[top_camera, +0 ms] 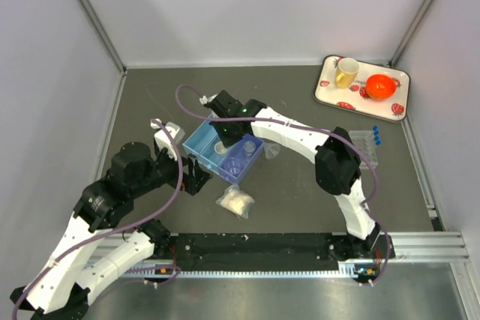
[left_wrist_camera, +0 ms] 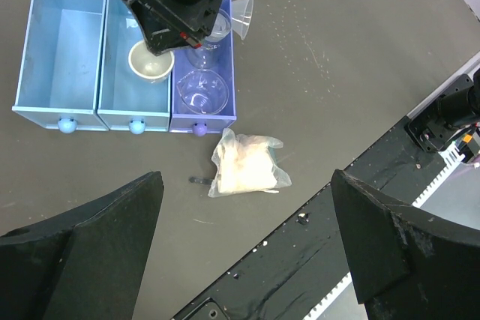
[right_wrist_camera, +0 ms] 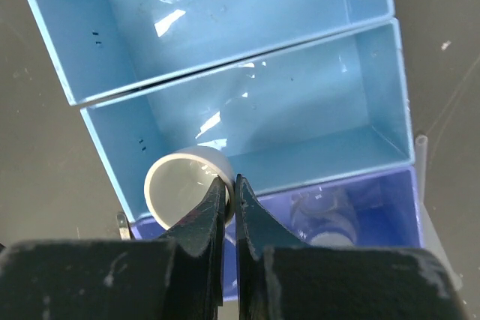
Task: Organize the chemistry lab equipment
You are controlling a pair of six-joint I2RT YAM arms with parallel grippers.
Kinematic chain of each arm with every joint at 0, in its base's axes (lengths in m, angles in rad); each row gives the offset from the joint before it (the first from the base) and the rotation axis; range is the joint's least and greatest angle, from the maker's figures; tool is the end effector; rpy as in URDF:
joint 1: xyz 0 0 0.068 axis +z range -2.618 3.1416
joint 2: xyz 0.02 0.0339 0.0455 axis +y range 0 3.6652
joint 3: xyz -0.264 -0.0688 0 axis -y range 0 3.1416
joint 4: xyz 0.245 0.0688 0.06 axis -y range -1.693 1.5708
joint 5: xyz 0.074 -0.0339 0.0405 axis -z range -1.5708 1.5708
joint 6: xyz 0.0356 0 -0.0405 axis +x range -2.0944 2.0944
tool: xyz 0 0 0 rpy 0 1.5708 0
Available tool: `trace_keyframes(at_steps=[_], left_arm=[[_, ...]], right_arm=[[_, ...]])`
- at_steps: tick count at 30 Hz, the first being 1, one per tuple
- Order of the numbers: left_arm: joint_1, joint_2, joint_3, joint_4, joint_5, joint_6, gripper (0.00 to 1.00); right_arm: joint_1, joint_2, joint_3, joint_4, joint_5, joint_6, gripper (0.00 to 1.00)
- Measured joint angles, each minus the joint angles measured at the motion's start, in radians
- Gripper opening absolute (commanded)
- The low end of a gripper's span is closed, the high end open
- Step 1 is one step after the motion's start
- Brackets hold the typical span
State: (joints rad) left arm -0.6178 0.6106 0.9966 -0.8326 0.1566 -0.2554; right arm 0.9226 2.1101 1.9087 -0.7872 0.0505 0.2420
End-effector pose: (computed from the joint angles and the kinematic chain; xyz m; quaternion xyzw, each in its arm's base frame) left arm 0.0836 -0.0662 0.3655 0.1930 0.8222 -0.2847 0.4535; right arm 0.2839 0.3719 0.2583 -0.3128 0.9051 0.1376 0.2529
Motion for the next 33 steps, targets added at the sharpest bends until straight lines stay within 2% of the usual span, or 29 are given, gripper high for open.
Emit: trace_keyframes(at_steps=[24, 30, 33], left_arm=[[0.0, 0.005, -0.017, 0.002, 0.001, 0.0, 0.99], [0.0, 0.016, -0.024, 0.002, 0.003, 0.001, 0.99], [0.0, 0.016, -0.025, 0.003, 0.003, 0.001, 0.99]], right_arm=[[0.009, 0.152, 0.056, 0.044, -0.056, -0.008, 0.01], [0.022, 0.153, 0.055, 0.069, -0.056, -0.011, 0.23], [0.025, 0.153, 0.053, 0.08, -0.05, -0.016, 0.27]])
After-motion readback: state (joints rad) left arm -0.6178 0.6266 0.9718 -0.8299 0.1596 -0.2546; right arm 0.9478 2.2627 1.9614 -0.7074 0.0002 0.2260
